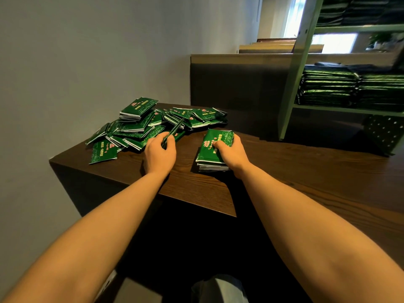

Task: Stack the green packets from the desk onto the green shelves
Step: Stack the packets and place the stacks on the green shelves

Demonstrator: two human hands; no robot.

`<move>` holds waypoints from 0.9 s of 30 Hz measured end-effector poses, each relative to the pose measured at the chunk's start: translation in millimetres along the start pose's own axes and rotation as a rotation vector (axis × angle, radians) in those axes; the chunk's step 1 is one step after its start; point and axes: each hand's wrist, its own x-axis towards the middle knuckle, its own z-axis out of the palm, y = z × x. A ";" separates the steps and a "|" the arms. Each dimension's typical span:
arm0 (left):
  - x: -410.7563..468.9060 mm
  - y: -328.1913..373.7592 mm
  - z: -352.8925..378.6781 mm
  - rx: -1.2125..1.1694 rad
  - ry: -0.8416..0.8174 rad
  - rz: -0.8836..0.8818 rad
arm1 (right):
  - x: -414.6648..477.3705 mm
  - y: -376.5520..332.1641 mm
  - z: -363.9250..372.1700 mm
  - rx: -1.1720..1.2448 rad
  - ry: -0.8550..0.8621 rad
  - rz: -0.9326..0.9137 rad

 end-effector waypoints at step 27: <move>-9.4 33.6 28.1 0.033 -0.172 0.173 | 22.4 -12.5 -5.1 0.142 -0.069 0.107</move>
